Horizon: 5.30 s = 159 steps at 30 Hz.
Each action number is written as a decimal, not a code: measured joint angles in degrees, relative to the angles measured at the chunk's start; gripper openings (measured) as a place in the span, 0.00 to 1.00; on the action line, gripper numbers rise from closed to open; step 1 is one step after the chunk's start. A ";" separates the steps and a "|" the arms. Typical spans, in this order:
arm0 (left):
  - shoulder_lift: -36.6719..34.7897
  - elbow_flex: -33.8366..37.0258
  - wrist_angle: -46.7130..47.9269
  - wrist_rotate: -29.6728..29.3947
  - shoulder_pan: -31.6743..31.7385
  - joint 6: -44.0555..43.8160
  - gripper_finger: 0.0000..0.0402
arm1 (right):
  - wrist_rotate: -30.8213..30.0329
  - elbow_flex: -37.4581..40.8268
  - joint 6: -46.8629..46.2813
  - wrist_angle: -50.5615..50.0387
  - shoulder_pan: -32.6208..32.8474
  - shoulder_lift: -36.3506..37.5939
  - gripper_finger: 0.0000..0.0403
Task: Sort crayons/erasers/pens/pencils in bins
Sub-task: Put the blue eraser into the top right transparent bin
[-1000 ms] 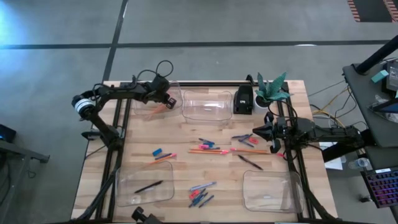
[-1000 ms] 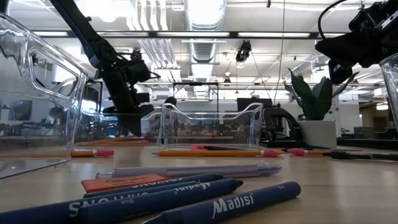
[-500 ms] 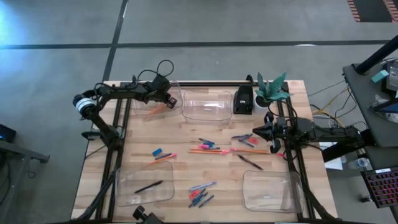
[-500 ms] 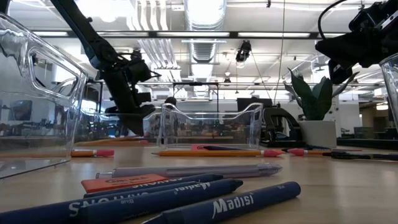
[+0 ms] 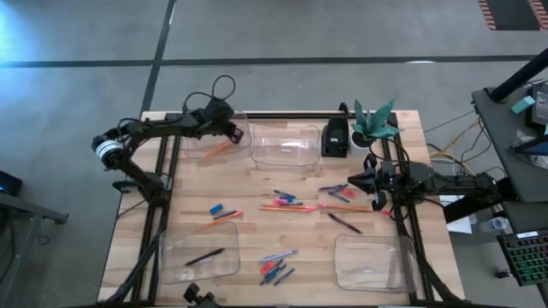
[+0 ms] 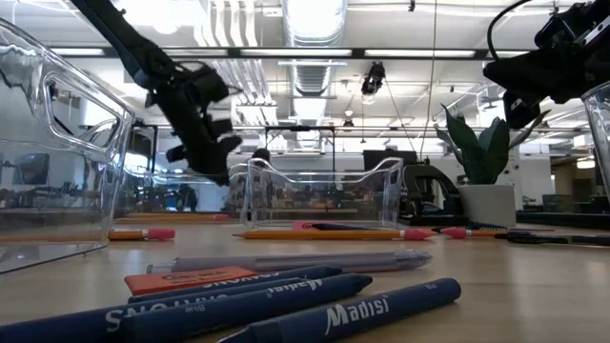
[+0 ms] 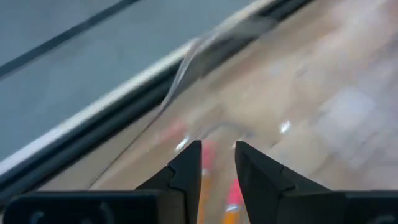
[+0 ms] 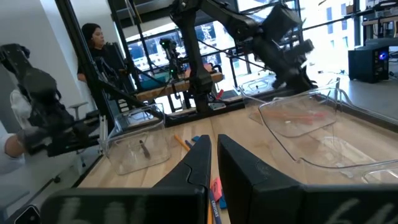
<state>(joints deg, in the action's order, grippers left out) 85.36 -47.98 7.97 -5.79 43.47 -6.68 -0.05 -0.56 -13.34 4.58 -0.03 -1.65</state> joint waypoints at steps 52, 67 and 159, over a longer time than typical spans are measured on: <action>-10.56 7.18 33.31 6.45 -47.13 -43.59 0.20 | 0.00 0.00 0.02 0.00 0.02 0.00 0.06; -5.72 7.18 33.46 6.61 -48.47 -40.71 0.29 | 0.00 -0.02 0.00 0.00 0.00 0.00 0.06; -5.84 -0.75 -12.96 -9.67 -36.76 -5.59 0.12 | 0.00 -0.02 0.02 0.00 0.02 0.00 0.06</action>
<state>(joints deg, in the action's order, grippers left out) 79.52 -48.73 -4.99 -15.46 6.71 -12.28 -0.05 -0.58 -13.32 4.58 -0.01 -1.65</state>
